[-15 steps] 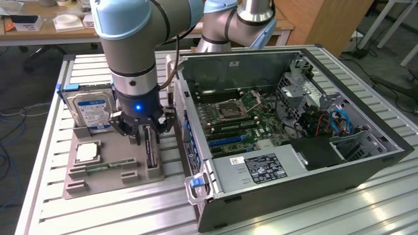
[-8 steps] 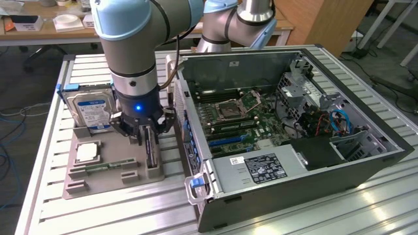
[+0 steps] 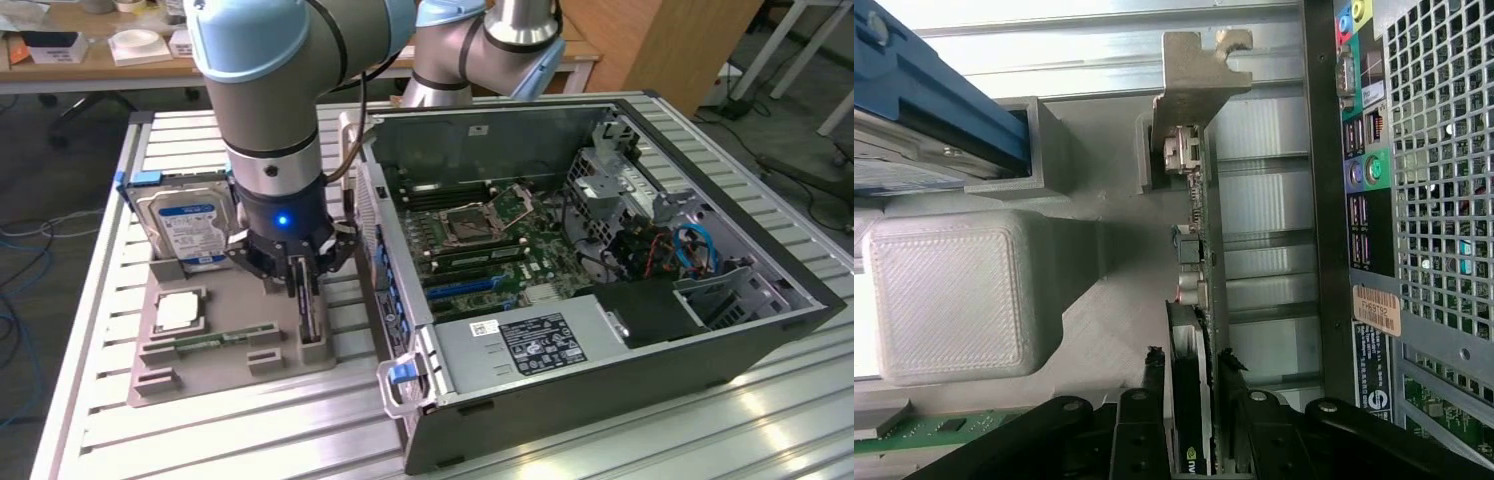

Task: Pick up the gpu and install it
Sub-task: 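Pick up the gpu and move the gpu toward the slot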

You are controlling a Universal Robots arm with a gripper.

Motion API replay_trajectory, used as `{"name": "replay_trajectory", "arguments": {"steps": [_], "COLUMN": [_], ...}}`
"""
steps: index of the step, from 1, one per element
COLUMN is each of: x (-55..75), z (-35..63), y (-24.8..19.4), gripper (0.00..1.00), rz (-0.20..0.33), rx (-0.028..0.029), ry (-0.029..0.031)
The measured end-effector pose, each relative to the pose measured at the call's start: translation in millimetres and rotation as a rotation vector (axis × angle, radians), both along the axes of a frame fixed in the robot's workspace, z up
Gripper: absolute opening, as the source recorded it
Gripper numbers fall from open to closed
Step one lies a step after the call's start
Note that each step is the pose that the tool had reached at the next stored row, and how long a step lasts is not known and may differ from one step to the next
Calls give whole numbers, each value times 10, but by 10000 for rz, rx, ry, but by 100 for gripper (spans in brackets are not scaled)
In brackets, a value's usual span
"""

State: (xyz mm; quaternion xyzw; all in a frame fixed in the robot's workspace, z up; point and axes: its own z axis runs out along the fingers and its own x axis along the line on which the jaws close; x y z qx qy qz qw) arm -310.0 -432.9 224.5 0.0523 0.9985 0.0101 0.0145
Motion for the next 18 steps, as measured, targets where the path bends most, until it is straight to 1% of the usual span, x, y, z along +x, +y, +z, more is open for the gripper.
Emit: {"name": "replay_trajectory", "arguments": {"steps": [6, 7, 18], "x": [0, 0, 0], "z": [0, 0, 0], "y": [0, 0, 0], "gripper": [32, 27, 27], "rz": [0, 0, 0], "rx": [0, 0, 0], "ry": [0, 0, 0]}}
